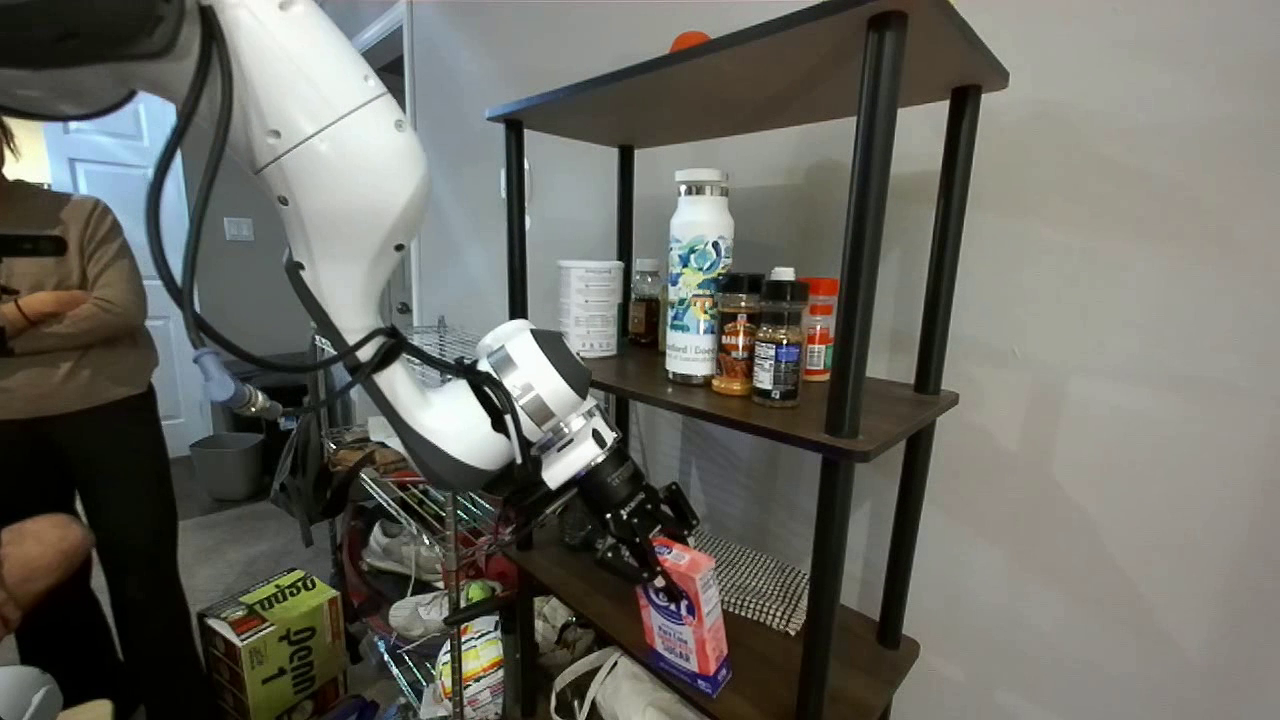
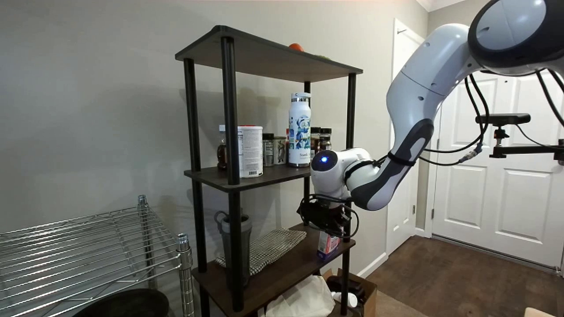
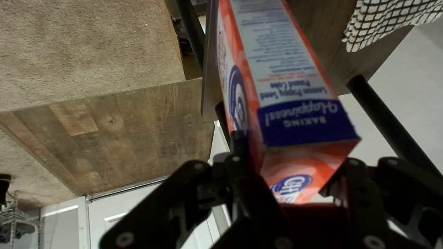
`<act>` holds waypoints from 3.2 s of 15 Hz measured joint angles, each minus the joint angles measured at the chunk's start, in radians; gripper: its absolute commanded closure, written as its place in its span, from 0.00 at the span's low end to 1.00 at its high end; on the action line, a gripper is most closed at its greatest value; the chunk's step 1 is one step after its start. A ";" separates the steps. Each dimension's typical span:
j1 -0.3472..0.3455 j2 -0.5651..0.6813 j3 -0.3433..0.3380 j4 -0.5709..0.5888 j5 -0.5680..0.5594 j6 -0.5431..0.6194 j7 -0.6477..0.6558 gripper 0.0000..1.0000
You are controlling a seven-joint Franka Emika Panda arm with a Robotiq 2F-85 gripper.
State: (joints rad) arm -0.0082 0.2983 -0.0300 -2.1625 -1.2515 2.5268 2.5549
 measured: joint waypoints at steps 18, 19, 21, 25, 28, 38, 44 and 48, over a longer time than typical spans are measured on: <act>-0.004 0.073 -0.023 0.111 -0.011 0.014 0.048 0.89; -0.004 0.074 -0.023 0.111 -0.011 0.015 0.048 0.89; -0.004 0.077 -0.023 0.107 -0.011 0.016 0.048 0.89; -0.003 0.084 -0.023 0.096 -0.011 0.024 0.048 0.89; -0.003 0.083 -0.023 0.096 -0.011 0.025 0.048 0.38; -0.003 -0.004 -0.023 0.072 -0.011 0.025 0.048 0.00; -0.002 -0.051 -0.022 0.037 -0.011 0.025 0.048 0.00; -0.001 -0.099 -0.016 -0.006 -0.012 0.026 0.047 0.00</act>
State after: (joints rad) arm -0.0087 0.1994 -0.0463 -2.1682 -1.2635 2.5525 2.6023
